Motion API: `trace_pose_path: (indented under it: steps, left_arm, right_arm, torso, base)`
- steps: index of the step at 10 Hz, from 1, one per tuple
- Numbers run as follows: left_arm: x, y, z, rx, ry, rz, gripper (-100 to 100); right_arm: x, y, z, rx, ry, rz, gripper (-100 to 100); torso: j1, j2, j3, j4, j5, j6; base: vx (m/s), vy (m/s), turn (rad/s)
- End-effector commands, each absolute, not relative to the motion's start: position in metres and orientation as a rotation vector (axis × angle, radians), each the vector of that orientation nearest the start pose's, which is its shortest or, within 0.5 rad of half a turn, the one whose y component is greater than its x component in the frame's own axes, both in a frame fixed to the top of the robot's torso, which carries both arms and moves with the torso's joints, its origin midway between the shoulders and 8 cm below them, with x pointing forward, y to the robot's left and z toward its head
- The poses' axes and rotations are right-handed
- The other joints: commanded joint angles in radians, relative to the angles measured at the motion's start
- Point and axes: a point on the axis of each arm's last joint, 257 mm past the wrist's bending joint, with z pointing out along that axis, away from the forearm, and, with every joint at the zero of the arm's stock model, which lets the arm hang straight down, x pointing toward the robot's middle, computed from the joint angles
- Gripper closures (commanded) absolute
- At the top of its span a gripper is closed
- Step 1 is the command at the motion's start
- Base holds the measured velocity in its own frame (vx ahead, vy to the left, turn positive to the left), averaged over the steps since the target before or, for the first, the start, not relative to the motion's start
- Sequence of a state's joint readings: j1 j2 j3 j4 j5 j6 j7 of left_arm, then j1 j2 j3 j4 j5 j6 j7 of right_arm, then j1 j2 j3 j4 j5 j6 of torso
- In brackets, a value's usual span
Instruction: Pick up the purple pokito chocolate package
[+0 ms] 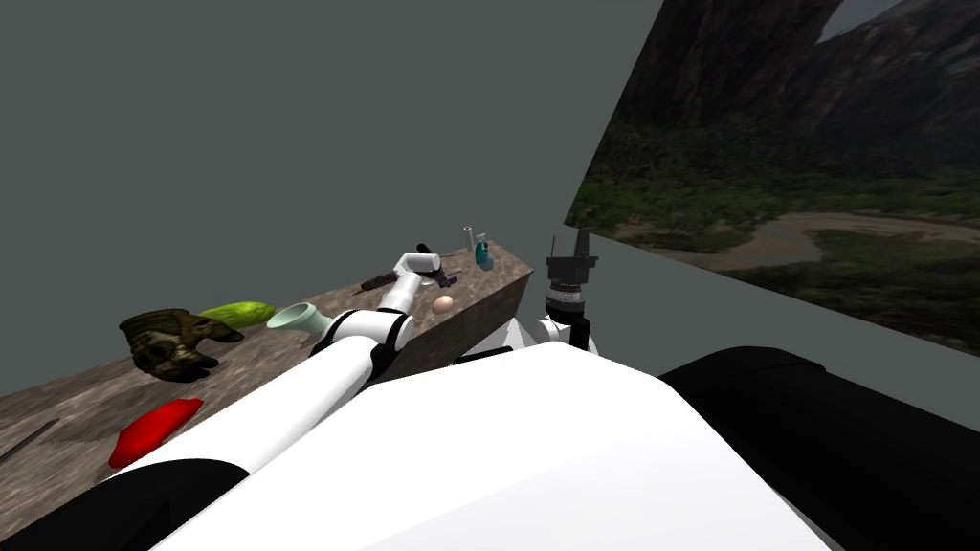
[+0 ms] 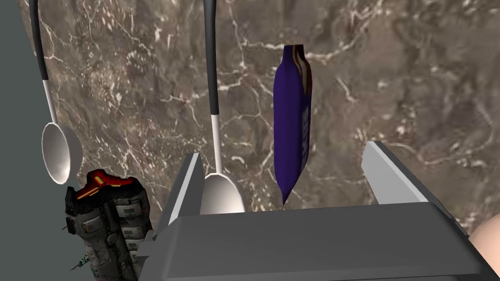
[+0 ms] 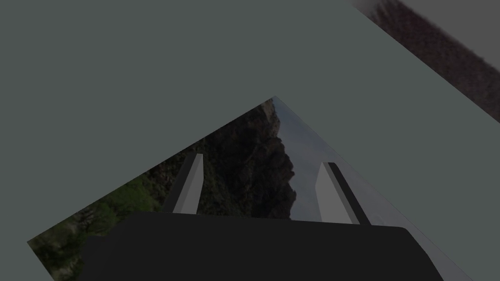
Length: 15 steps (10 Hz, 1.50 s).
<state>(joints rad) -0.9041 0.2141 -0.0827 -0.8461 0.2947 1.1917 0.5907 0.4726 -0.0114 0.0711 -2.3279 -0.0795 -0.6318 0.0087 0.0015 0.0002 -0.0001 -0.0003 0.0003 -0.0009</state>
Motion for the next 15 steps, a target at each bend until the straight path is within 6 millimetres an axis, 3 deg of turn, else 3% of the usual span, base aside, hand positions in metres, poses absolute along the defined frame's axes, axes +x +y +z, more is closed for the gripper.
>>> trace_pose_path:
  steps: [1,4,5,6,8,9,10,14,15]
  left_arm:
    - [0.605,0.174,-0.293,-2.4,1.596,-0.608,-100]
    - [0.602,0.177,-0.293,-2.425,1.593,-0.58,-100]
    - [0.602,0.177,-0.293,-2.428,1.593,-0.576,0]
    - [0.6,0.18,-0.305,-2.428,1.592,-0.575,-100]
    - [0.597,0.182,-0.316,-2.428,1.591,-0.575,-100]
    - [0.598,0.18,-0.312,-2.43,1.592,-0.572,-100]
    - [0.599,0.18,-0.313,-2.428,1.592,-0.575,100]
    - [0.599,0.18,-0.312,-2.426,1.592,-0.577,100]
    - [0.6,0.18,-0.31,-2.423,1.591,-0.581,0]
  right_arm:
    - [0.311,-0.259,0.075,0.544,0.426,1.464,0]
    - [0.311,-0.259,0.075,0.544,0.426,1.464,0]
    - [0.311,-0.259,0.075,0.544,0.426,1.464,0]
    - [0.311,-0.259,0.075,0.544,0.426,1.464,0]
    - [0.311,-0.259,0.075,0.544,0.426,1.464,0]
    - [0.311,-0.259,0.075,0.544,0.426,1.464,0]
    - [0.311,-0.259,0.075,0.544,0.426,1.465,0]
    - [0.311,-0.259,0.075,0.544,0.426,1.465,0]
    - [0.311,-0.259,0.075,0.544,0.426,1.465,0]
  torso:
    - [0.0,0.0,0.0,0.0,0.0,0.0]
    - [0.0,0.0,0.0,0.0,0.0,0.0]
    - [0.0,0.0,0.0,0.0,0.0,0.0]
    - [-0.001,0.0,0.0,0.0,0.0,0.0]
    - [-0.002,-0.003,-0.002,-0.001,0.0,0.0]
    - [-0.002,-0.002,-0.001,-0.001,0.0,0.0]
    - [-0.002,-0.001,0.0,0.0,0.0,0.0]
    - [-0.001,-0.001,-0.001,-0.001,0.0,0.0]
    - [-0.001,-0.001,-0.002,-0.003,0.001,0.0]
  base:
    - [0.005,0.018,0.035]
    - [0.004,0.015,0.018]
    - [0.0,0.0,0.0]
    - [0.033,-0.004,-0.008]
    - [0.038,-0.018,0.023]
    - [0.005,-0.009,0.016]
    - [0.0,0.0,0.0]
    - [0.0,0.0,0.0]
    - [0.0,0.0,0.0]
